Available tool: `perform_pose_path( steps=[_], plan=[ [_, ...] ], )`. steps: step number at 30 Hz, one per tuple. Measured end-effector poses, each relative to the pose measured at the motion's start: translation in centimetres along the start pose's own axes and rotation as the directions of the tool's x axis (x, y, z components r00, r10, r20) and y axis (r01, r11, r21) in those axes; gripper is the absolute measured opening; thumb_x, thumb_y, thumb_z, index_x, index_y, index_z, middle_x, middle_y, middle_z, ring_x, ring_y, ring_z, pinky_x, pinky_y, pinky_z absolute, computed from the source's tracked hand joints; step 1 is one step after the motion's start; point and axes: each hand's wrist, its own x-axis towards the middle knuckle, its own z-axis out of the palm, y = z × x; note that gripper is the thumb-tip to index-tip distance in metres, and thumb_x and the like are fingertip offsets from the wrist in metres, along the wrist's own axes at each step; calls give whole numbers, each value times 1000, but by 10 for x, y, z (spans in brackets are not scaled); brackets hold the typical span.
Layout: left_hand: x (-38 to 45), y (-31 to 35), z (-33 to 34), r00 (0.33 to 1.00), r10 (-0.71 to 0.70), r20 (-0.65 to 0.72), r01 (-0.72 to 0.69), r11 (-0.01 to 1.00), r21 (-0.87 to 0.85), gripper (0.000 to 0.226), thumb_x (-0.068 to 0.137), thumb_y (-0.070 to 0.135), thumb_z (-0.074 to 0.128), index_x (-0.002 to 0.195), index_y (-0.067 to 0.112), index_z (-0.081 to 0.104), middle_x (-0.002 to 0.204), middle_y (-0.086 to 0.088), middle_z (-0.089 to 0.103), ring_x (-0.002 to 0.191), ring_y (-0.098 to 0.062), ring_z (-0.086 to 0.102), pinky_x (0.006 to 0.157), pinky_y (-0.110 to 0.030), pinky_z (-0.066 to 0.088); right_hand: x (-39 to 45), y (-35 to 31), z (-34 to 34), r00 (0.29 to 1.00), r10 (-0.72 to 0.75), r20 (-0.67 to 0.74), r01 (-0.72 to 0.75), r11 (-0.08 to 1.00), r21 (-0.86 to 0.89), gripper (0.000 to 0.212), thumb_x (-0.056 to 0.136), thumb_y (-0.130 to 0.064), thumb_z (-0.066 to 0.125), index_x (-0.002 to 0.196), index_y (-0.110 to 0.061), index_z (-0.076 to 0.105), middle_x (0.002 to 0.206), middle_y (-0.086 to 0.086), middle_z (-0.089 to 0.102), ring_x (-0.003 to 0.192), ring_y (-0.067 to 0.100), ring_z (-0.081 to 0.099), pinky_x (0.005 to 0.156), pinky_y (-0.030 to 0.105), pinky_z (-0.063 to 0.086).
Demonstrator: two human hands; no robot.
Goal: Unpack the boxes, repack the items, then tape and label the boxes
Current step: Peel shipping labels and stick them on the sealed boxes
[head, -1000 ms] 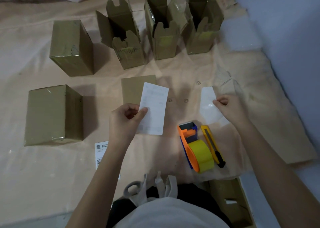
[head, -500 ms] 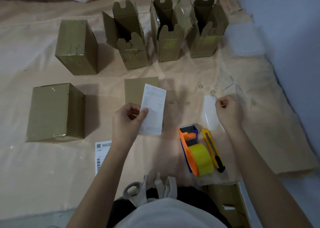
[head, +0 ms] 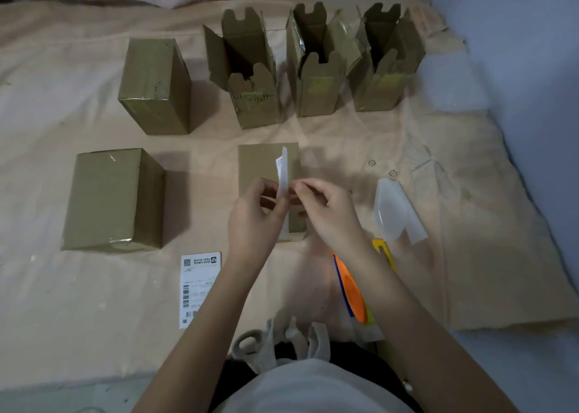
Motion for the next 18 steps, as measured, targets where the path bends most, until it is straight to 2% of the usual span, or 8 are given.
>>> perform_pose_path(
  steps=[3,6,9,14,16,18],
  plan=[
    [-2,0,2,999,40,-12,-40,998,42,11,89,28,63,89,17,63,87,9,65,74,-2,59,65,-34,50,-1,-4,4,1000,30,9,-30,997,77,14,95,-13,56,96,-14,70,81,-11,71,82,2,67,85,29,55],
    [-3,-1,3,997,58,-49,-53,994,100,13,87,31,65,90,19,61,89,7,62,67,-6,53,62,-31,45,-1,-6,4,997,76,18,-78,988,135,12,94,-13,58,97,-13,70,82,-7,72,85,8,69,87,30,55],
    [-2,-2,3,1000,20,-20,-18,992,125,18,87,36,64,99,23,61,89,8,59,66,-3,49,62,-26,38,-1,-7,5,994,113,0,-111,977,181,10,91,-13,62,97,-11,70,84,-1,72,86,11,69,89,35,55],
    [-4,4,2,1000,-17,19,15,990,138,29,87,44,61,111,26,58,91,9,58,73,-3,51,62,-21,37,-1,-8,6,994,109,-19,-102,968,229,8,88,-11,67,95,-11,72,81,-3,73,80,6,69,85,30,56],
    [-5,7,1,998,-53,22,49,986,159,38,85,47,63,115,26,53,93,10,57,77,-4,53,63,-21,38,1,-6,6,992,124,-36,-113,968,222,9,86,-13,70,94,-11,72,83,-2,73,80,6,68,85,29,56],
    [-7,10,1,994,-105,8,102,979,175,56,80,53,65,125,24,45,94,11,54,80,-7,54,67,-26,40,2,-5,6,988,147,-51,-132,968,215,9,84,-16,72,92,-14,72,86,1,74,83,9,69,85,30,56]
  ],
)
